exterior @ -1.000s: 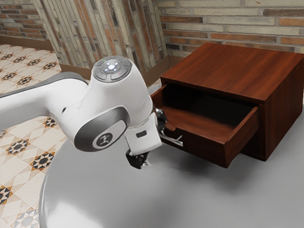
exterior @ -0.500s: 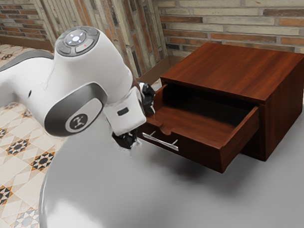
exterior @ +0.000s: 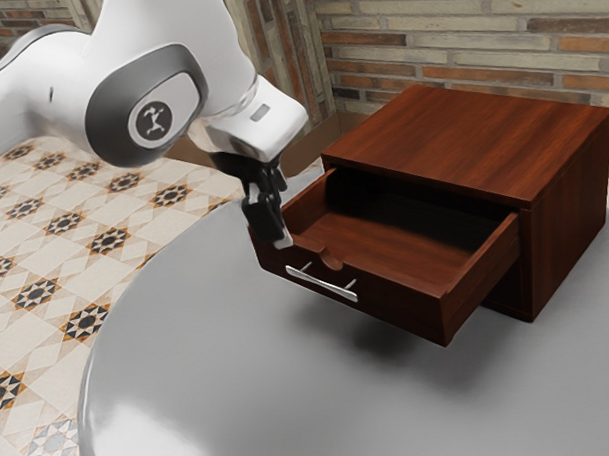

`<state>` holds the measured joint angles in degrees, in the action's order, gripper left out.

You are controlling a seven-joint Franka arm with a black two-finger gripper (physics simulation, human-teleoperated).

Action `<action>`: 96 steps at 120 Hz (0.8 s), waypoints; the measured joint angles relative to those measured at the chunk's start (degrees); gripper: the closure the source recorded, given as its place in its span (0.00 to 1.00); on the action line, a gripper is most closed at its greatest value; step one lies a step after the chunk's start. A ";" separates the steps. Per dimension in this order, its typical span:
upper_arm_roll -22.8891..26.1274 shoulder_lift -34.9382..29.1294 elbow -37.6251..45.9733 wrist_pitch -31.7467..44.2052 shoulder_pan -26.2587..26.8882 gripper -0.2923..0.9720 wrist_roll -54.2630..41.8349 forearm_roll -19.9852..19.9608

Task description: Pull the drawer handle with one arm to open the drawer

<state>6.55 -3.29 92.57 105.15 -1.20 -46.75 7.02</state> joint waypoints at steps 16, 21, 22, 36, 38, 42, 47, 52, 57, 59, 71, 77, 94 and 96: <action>0.98 1.01 -2.06 -4.33 -0.41 0.23 9.49 -2.74; 1.09 1.21 -2.35 -5.28 -0.05 0.23 12.10 -3.21; 1.10 1.24 -2.39 -5.44 0.04 0.23 12.60 -3.29; 1.08 1.37 -3.32 -7.23 1.35 0.23 19.22 -3.89; 1.06 1.37 -3.53 -7.41 1.51 0.23 20.07 -3.94; 1.01 1.38 -3.88 -7.76 1.79 0.23 21.70 -4.03; 0.96 1.39 -4.10 -8.12 2.00 0.23 23.63 -4.09; 0.94 1.44 -4.21 -8.41 2.06 0.23 25.44 -4.12; 0.93 1.46 -4.21 -8.65 1.97 0.23 27.13 -4.15; 0.93 1.46 -4.22 -8.74 1.90 0.23 27.77 -4.15; 0.92 1.47 -4.26 -9.11 1.18 0.23 31.29 -4.19; 0.92 1.47 -4.27 -9.24 0.72 0.23 32.84 -4.19; 0.93 1.55 -4.28 -9.42 -0.46 0.23 36.59 -4.20; 0.93 1.55 -4.29 -9.43 -0.56 0.23 36.98 -4.20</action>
<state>7.47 -1.74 88.28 95.73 -1.76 -9.78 2.82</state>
